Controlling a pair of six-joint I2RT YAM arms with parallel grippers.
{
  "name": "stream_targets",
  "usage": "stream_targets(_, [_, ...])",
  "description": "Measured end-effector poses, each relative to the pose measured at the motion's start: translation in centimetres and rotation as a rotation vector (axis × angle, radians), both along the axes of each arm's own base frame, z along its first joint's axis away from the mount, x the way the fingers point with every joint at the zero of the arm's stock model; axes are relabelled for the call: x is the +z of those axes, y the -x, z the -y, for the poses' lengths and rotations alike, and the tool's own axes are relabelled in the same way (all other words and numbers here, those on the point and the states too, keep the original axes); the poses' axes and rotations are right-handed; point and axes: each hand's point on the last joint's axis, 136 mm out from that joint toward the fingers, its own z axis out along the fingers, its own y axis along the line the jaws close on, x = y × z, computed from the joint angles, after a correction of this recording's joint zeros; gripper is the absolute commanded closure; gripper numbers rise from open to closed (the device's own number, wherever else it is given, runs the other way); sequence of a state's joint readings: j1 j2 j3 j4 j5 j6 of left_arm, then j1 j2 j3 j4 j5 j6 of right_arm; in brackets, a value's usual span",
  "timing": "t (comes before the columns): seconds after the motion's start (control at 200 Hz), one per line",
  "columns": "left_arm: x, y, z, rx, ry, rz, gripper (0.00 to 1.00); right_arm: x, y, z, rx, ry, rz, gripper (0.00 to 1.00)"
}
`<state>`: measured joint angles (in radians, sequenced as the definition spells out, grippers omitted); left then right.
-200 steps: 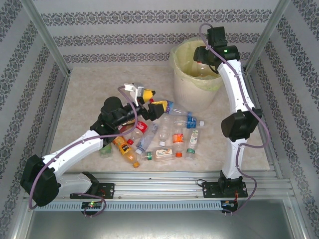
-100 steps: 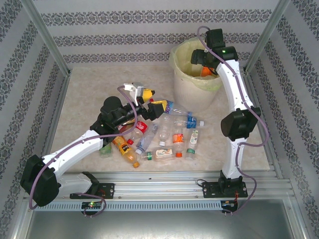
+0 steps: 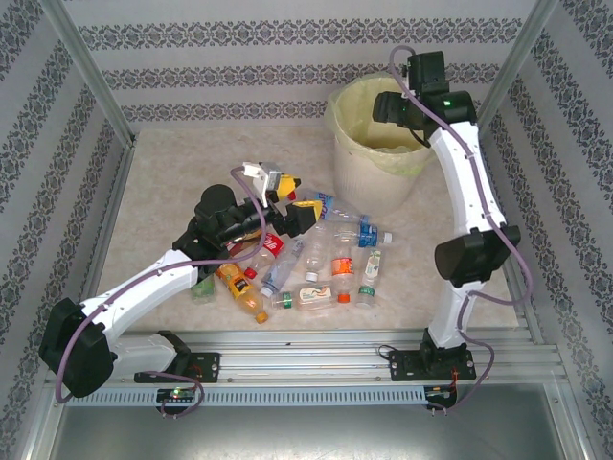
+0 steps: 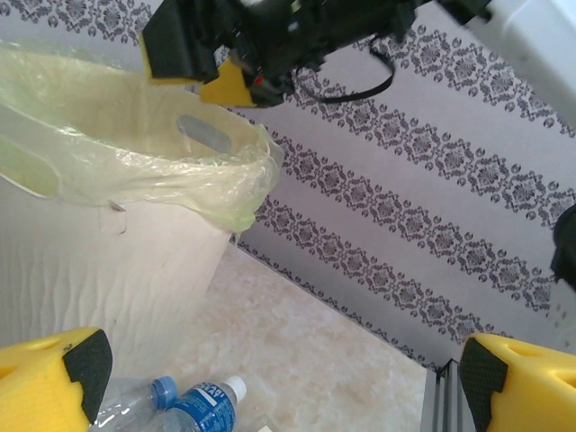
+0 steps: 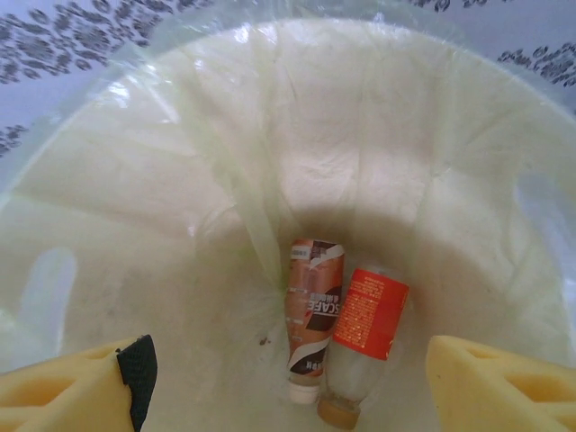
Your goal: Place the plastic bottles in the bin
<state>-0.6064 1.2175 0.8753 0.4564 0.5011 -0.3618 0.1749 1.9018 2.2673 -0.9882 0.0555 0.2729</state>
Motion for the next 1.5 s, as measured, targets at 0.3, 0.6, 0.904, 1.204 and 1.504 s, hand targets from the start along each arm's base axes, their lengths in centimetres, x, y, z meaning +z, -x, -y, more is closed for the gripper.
stream_targets(0.3, [-1.1,0.1,0.4,-0.027,-0.067,-0.021,0.0,2.8,6.8,-0.3,0.044,0.006,0.058,0.19])
stream_targets(0.6, [-3.9,2.2,1.7,-0.104,-0.191,-0.056,0.0,-1.1,14.8,0.6,0.029,-0.025,0.003,0.21])
stream_targets(0.904, [-6.1,4.3,2.2,-0.181,-0.279,-0.092,0.0,-9.3,19.9,0.4,0.015,-0.067,-0.151,0.25])
stream_targets(1.204, [-6.6,4.6,2.2,-0.189,-0.302,-0.093,0.0,-17.2,23.6,-0.4,0.012,-0.092,-0.329,0.23])
stream_targets(1.504, [-6.5,4.7,2.2,-0.197,-0.308,-0.098,0.0,-22.9,25.7,-1.3,-0.015,-0.108,-0.432,0.2])
